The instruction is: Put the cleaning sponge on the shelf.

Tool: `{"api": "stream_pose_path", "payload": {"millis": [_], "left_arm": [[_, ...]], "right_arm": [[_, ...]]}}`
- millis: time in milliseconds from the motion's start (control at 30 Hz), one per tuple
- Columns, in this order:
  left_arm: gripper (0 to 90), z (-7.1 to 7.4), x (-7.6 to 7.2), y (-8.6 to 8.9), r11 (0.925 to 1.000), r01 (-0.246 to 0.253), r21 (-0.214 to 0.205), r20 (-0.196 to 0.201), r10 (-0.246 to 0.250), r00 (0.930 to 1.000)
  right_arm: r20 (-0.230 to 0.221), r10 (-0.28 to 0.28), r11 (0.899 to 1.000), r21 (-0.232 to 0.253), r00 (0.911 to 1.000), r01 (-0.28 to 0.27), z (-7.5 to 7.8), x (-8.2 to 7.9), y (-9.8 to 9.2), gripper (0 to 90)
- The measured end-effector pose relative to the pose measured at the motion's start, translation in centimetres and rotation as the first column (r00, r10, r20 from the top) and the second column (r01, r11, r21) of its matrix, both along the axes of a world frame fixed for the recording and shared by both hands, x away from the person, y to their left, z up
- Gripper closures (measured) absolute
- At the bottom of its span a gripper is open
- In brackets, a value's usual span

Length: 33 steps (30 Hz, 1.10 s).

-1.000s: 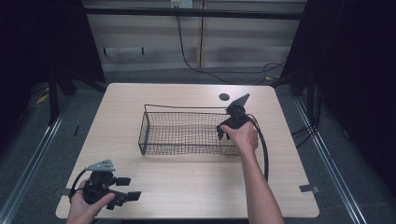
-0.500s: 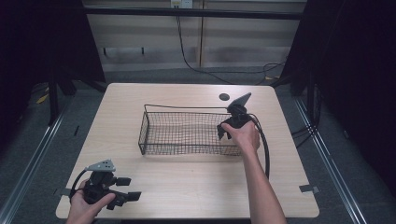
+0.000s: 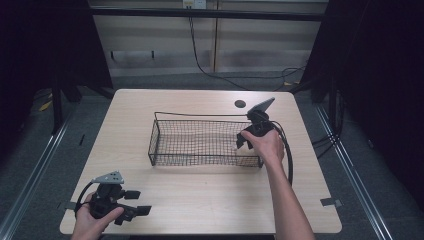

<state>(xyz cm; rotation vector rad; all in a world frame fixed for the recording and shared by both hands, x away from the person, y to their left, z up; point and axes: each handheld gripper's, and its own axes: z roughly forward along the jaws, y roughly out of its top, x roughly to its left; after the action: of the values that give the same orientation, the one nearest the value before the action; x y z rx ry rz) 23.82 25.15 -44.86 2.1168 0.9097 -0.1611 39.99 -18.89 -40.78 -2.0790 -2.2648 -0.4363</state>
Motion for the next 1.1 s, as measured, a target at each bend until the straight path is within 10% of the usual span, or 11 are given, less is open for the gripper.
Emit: {"api": "stream_pose_path", "payload": {"millis": [467,1100], "left_arm": [[22.5,0.0,0.0,0.0,1.0000,0.003,0.008,0.000,-0.003,1.0000],[22.5,-0.1,0.0,-0.1,1.0000,0.004,0.005,-0.007,-0.004,1.0000]], "right_arm": [[0.051,0.095,0.994,0.048,0.9941,-0.098,1.5,-1.8,0.3,28.9],[0.121,0.218,0.960,0.150,0.9684,-0.235,2.7,-4.9,0.8,31.8]]}}
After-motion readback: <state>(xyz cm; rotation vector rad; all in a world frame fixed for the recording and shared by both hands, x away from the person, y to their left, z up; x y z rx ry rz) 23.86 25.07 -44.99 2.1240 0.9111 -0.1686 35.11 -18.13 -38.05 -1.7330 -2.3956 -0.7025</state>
